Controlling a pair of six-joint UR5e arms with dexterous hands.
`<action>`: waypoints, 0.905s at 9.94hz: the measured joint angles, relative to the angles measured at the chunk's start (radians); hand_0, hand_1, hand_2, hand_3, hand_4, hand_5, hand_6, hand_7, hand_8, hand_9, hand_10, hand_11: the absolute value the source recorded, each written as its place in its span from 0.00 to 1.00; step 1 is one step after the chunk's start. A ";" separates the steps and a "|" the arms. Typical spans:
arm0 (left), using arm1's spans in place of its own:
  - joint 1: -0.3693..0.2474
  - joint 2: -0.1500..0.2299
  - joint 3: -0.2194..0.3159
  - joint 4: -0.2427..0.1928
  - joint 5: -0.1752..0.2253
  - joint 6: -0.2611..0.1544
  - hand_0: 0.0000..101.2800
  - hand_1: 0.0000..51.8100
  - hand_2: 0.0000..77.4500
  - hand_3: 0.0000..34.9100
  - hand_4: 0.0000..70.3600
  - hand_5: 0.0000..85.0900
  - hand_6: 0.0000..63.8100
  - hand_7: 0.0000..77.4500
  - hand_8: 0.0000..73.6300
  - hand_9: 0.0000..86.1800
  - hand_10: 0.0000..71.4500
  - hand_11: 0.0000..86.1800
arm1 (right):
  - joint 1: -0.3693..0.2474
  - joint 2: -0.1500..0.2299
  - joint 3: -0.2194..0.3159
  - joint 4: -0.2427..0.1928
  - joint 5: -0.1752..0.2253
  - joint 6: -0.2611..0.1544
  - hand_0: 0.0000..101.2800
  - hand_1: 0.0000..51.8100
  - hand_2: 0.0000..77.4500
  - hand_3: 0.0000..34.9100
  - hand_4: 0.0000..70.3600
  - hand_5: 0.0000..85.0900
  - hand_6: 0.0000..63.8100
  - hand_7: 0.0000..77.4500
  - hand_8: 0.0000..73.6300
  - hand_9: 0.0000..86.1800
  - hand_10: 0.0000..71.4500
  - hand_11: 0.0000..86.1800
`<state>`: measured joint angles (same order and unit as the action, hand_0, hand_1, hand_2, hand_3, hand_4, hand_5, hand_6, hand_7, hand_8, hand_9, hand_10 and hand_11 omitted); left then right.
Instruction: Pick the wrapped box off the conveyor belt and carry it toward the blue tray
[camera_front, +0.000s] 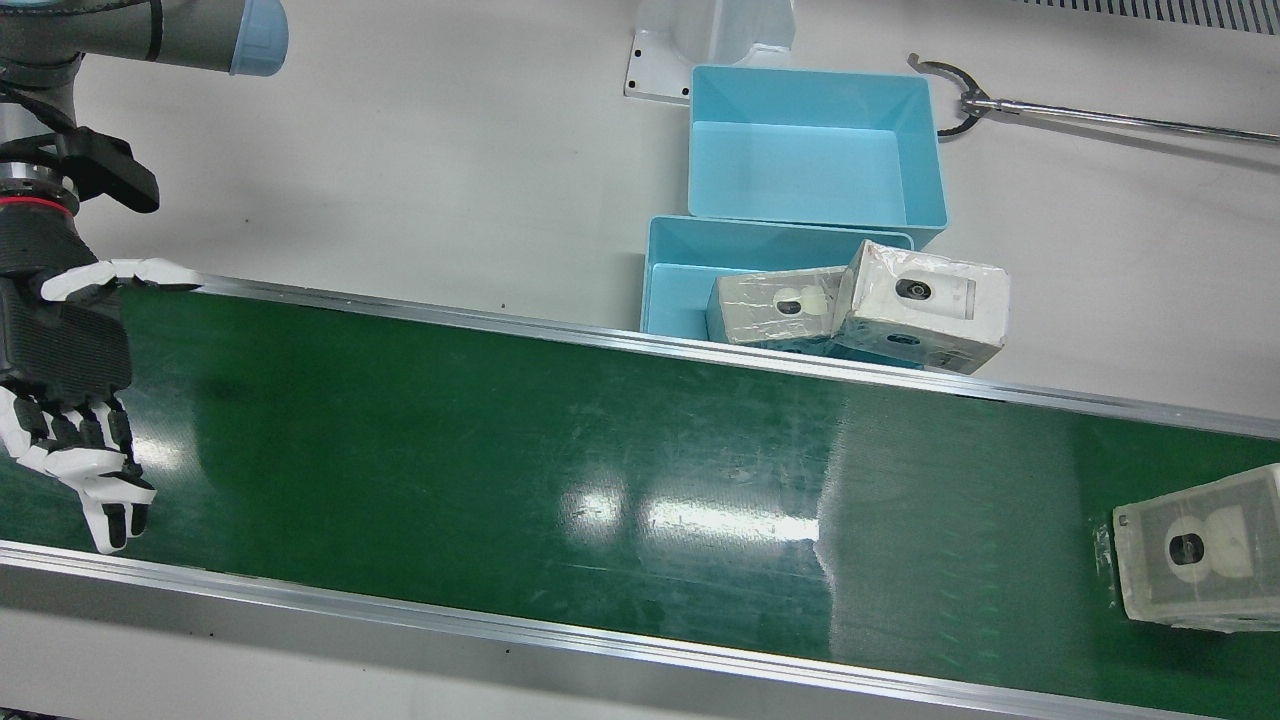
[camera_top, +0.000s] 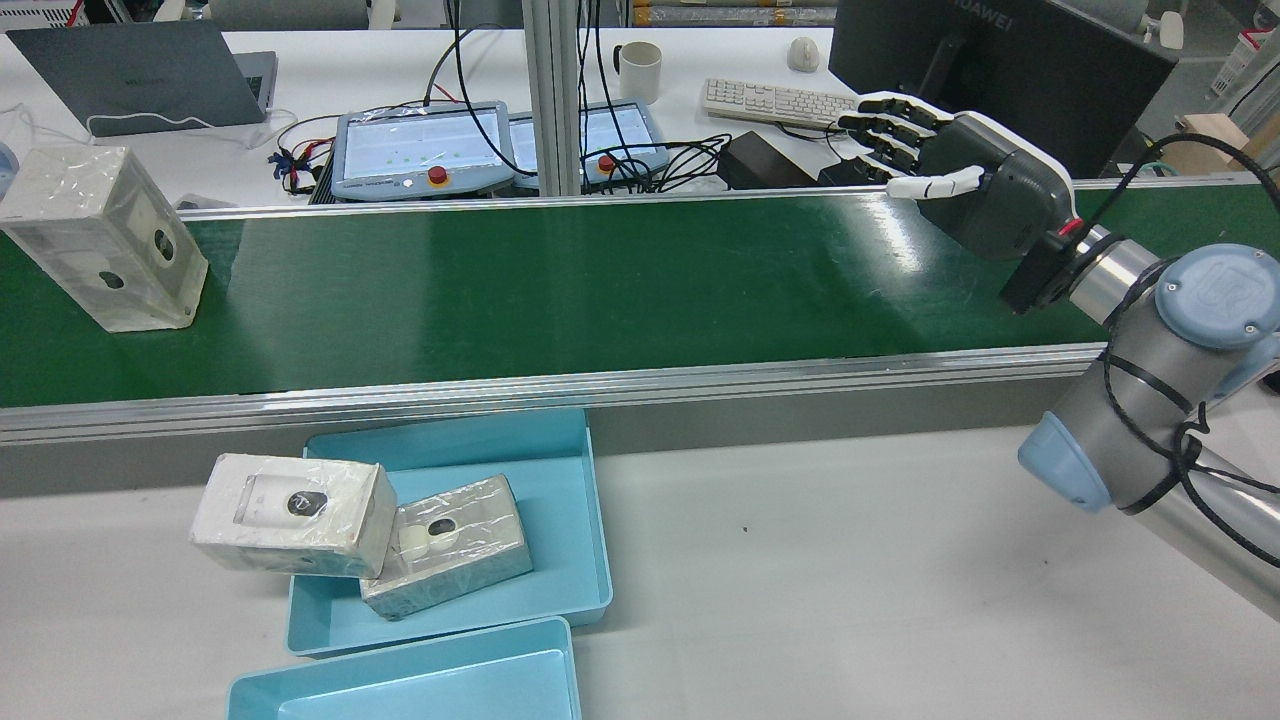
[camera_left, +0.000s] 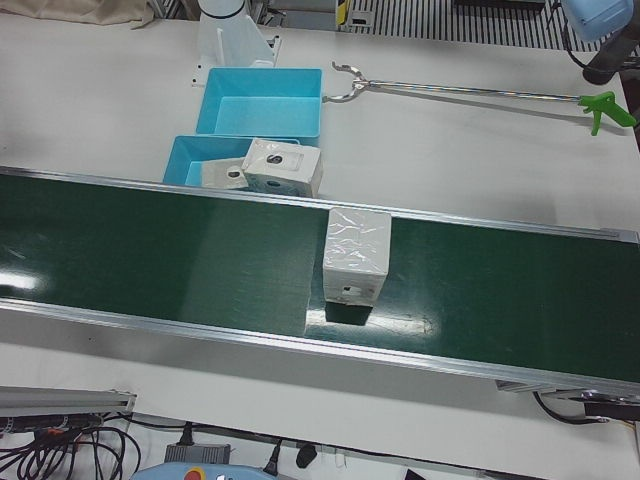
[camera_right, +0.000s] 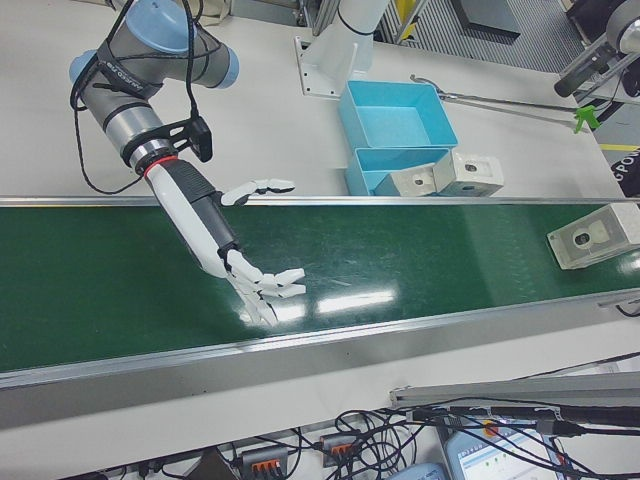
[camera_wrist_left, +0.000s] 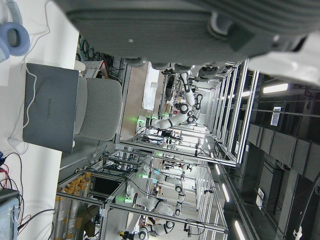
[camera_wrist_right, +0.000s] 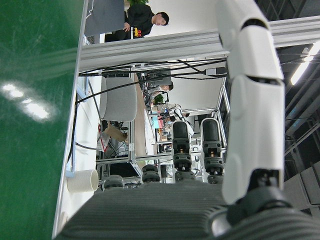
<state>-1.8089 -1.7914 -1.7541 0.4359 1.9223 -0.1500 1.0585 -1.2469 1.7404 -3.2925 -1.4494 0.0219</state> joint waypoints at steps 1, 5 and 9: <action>0.000 0.000 0.000 0.000 0.000 0.000 0.00 0.00 0.01 0.00 0.00 0.01 0.00 0.00 0.00 0.00 0.01 0.00 | -0.001 0.008 0.000 0.001 0.002 -0.002 0.48 0.29 0.25 0.38 0.16 0.37 0.08 0.31 0.01 0.08 0.00 0.02; 0.000 0.000 0.000 0.000 0.000 0.000 0.00 0.00 0.01 0.00 0.00 0.01 0.00 0.00 0.00 0.00 0.01 0.00 | -0.009 0.064 -0.024 -0.007 0.012 -0.010 0.48 0.33 0.30 0.34 0.22 0.38 0.11 0.34 0.01 0.08 0.01 0.04; 0.000 0.000 0.000 0.000 0.000 0.000 0.00 0.00 0.01 0.00 0.00 0.01 0.00 0.00 0.00 0.00 0.01 0.00 | -0.043 0.151 -0.029 -0.091 0.065 -0.032 0.52 0.45 0.42 0.33 0.28 0.42 0.15 0.39 0.04 0.09 0.01 0.02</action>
<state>-1.8089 -1.7914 -1.7541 0.4359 1.9222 -0.1500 1.0157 -1.0955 1.7118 -3.3839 -1.3841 -0.0104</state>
